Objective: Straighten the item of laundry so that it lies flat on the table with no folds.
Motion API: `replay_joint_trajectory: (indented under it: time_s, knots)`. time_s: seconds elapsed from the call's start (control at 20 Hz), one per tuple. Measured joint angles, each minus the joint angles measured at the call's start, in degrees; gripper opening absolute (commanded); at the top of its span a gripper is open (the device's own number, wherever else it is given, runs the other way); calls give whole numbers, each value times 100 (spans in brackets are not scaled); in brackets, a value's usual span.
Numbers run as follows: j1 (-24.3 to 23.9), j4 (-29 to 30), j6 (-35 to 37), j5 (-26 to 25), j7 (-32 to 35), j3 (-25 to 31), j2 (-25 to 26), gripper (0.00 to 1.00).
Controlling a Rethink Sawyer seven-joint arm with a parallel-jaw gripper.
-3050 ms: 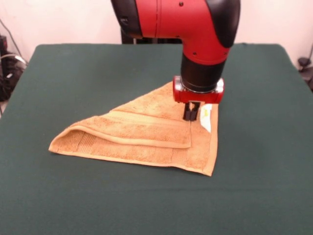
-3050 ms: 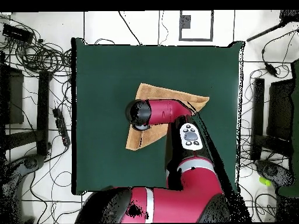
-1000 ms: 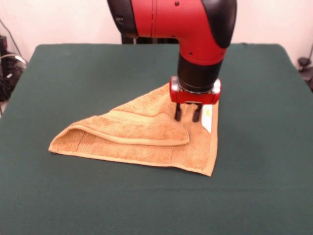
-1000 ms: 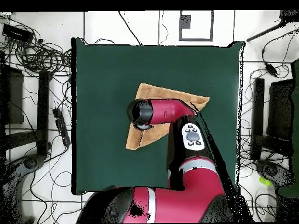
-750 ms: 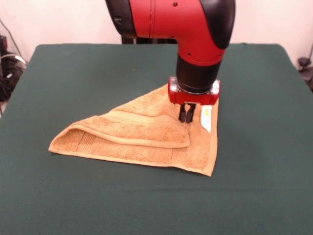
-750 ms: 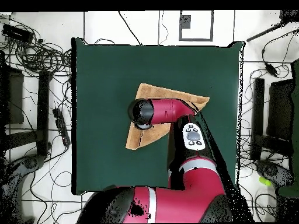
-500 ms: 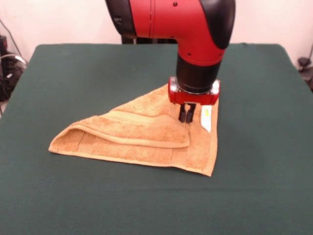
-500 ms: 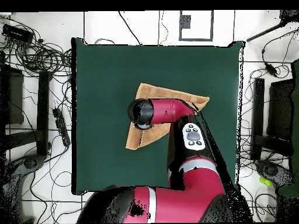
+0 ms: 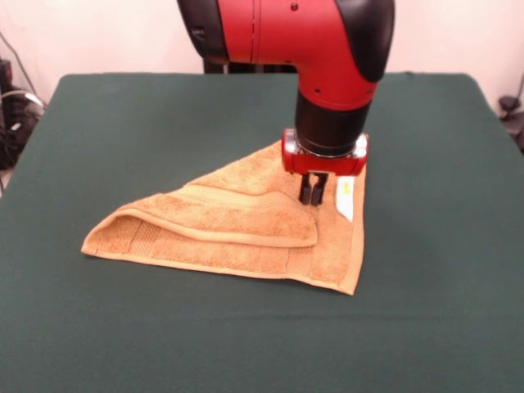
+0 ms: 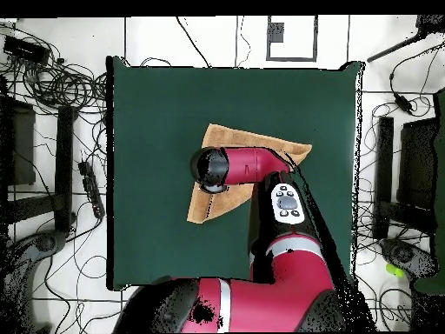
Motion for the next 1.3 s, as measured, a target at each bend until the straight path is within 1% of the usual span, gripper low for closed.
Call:
replay_joint_trajectory:
  time_s: [0.6,1.3]
  knots:
    - [-9,1,-2,1,0,-15,-6,0]
    - [-139,76,-60,-1,0,-18,-50,0]
